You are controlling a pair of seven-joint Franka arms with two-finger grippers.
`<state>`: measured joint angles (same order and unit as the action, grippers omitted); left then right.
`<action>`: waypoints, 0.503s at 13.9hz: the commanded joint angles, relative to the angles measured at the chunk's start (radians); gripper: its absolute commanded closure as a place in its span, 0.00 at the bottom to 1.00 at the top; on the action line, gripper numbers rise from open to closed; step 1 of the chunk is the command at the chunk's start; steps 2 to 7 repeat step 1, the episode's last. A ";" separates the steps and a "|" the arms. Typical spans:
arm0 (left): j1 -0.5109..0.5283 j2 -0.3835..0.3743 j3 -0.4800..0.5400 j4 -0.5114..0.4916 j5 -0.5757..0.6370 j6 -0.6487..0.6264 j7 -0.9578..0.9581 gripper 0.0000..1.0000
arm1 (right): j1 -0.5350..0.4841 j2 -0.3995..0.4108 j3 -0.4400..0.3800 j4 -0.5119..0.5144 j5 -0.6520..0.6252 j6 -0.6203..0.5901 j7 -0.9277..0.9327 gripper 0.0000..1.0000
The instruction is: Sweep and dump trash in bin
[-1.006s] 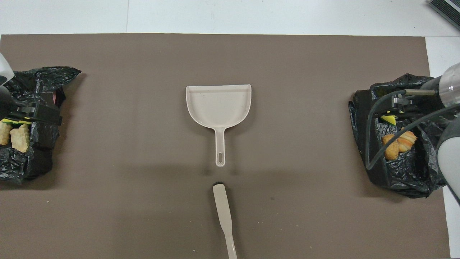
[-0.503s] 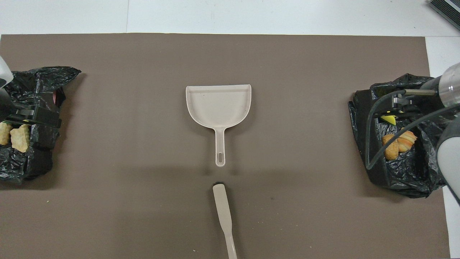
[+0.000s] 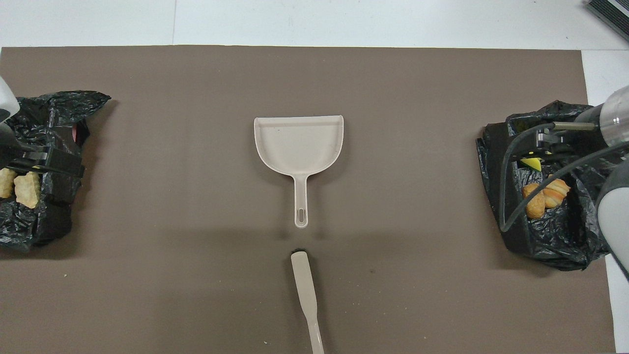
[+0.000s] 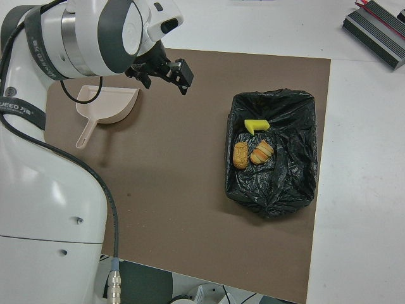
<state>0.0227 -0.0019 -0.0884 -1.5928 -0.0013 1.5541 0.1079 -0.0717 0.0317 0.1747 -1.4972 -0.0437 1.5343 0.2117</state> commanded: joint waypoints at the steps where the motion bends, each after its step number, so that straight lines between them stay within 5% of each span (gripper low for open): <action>1: 0.006 -0.021 -0.004 -0.021 0.000 -0.012 0.013 0.00 | -0.011 -0.015 0.000 -0.015 0.024 0.012 -0.014 0.00; 7: 0.006 -0.021 -0.004 -0.021 0.000 -0.012 0.013 0.00 | -0.011 -0.015 0.000 -0.015 0.024 0.012 -0.014 0.00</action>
